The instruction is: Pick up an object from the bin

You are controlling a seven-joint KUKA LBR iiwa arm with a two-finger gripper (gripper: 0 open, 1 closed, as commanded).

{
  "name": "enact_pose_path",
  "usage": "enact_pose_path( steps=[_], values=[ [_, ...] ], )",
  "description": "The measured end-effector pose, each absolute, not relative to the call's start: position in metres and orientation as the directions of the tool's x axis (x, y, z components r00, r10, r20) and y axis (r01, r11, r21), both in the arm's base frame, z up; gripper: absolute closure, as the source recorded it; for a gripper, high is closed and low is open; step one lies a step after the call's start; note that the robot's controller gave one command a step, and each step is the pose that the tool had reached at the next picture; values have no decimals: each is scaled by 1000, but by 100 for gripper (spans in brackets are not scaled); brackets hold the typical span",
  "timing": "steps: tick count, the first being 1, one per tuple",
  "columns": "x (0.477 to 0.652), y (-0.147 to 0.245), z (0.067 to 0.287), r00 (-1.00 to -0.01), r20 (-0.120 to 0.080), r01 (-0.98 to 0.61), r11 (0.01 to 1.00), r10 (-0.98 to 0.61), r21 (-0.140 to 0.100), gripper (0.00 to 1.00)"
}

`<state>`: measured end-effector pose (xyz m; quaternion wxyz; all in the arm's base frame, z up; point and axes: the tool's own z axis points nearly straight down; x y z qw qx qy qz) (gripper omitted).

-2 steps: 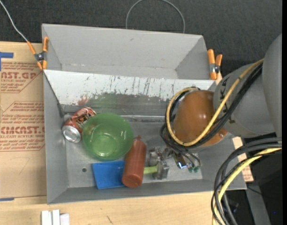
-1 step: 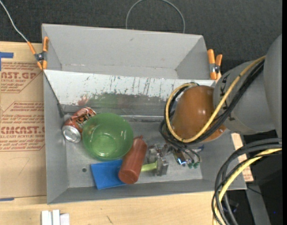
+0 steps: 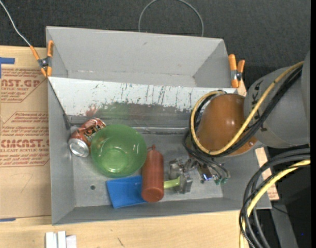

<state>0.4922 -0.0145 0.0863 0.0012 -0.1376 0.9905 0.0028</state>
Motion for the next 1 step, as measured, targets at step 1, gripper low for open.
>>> enact_pose_path(
  steps=[1],
  values=[
    [507,-7,84,-962,-5,-273,962,-273,5,100]
  ],
)
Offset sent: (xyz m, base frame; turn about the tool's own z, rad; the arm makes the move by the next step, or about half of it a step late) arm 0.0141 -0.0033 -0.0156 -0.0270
